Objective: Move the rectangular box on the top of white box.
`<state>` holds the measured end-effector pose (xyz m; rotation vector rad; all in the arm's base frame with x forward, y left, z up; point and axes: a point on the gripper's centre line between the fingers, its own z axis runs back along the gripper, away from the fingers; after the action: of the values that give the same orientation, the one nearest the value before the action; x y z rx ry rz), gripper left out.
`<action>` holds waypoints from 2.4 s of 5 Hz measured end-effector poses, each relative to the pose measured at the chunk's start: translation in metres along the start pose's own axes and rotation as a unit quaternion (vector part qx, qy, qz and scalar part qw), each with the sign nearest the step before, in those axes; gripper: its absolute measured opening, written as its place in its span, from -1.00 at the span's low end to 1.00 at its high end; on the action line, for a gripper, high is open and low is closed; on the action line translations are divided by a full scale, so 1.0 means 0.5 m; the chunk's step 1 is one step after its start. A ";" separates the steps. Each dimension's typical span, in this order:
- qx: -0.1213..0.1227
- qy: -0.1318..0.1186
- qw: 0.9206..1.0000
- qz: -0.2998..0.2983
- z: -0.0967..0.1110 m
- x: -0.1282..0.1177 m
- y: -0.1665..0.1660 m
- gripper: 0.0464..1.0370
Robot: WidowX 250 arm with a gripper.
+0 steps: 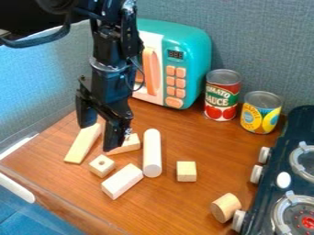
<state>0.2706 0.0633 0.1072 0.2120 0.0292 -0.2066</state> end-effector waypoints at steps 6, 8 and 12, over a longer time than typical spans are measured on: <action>-0.018 0.005 0.993 -0.118 -0.130 0.083 0.126 0.93; -0.027 0.005 0.983 -0.181 -0.166 0.150 0.093 0.93; -0.070 0.026 0.983 -0.167 -0.219 0.173 0.109 0.30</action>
<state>0.3654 0.1211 0.0069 0.0705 0.1305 -0.5313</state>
